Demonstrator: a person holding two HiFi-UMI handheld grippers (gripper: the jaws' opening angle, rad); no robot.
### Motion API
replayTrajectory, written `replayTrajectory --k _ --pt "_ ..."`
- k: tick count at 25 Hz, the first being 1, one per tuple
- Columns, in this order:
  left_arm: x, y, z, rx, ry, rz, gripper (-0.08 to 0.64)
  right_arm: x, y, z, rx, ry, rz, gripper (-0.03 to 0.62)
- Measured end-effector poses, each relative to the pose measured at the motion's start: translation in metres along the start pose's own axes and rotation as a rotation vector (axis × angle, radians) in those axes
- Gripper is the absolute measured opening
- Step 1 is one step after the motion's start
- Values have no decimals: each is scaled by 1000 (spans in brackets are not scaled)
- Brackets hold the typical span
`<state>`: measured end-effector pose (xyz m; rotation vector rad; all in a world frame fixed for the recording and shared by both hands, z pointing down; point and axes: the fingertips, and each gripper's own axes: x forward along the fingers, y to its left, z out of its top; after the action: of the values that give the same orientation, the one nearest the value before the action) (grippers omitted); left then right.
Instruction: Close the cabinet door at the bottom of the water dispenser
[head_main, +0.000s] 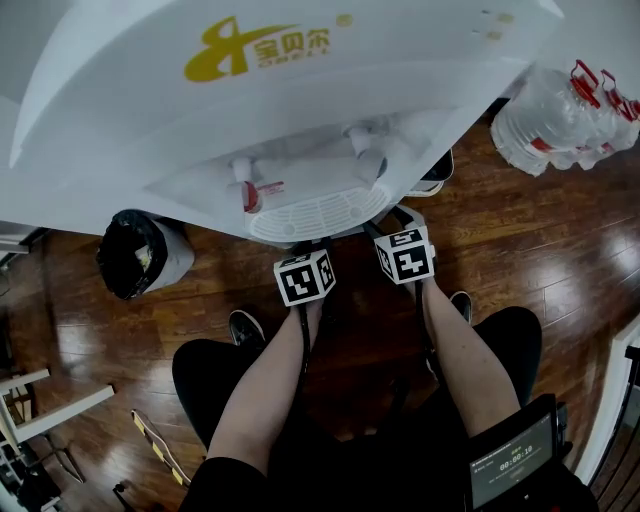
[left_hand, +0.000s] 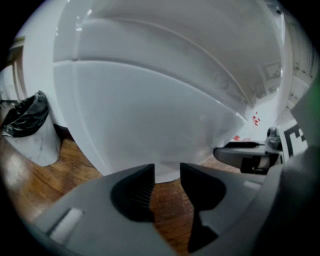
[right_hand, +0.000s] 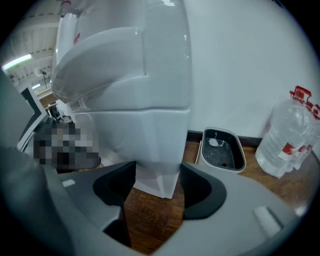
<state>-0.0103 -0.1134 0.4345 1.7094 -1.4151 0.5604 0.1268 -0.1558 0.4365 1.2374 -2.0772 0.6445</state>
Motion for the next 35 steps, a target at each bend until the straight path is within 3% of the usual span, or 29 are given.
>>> replayTrajectory --k 3,5,12,16,20,24,30,35 --pt "-5 -11 -2 50 13 -30 169 -8 -2 4 110 2 7 250" --pt "-9 -15 1 70 -3 -23 169 -19 -4 8 160 -17 -18 171" --pt "-44 -36 5 17 -76 -68 166 -57 18 18 186 -100 11 153" --pt "-77 -53 0 8 -144 -114 166 -81 43 1 191 -120 48 143" --pt "-107 -68 -32 21 -150 -135 163 -116 66 -24 165 -128 61 138" --pt "-146 -73 -74 58 -142 -153 164 -160 87 -38 200 -176 80 132" --pt "-209 -96 -114 17 -176 -218 163 -221 122 -70 270 -240 102 124" --pt "-262 -134 -143 153 -225 -300 164 -268 152 -97 295 -270 139 123"
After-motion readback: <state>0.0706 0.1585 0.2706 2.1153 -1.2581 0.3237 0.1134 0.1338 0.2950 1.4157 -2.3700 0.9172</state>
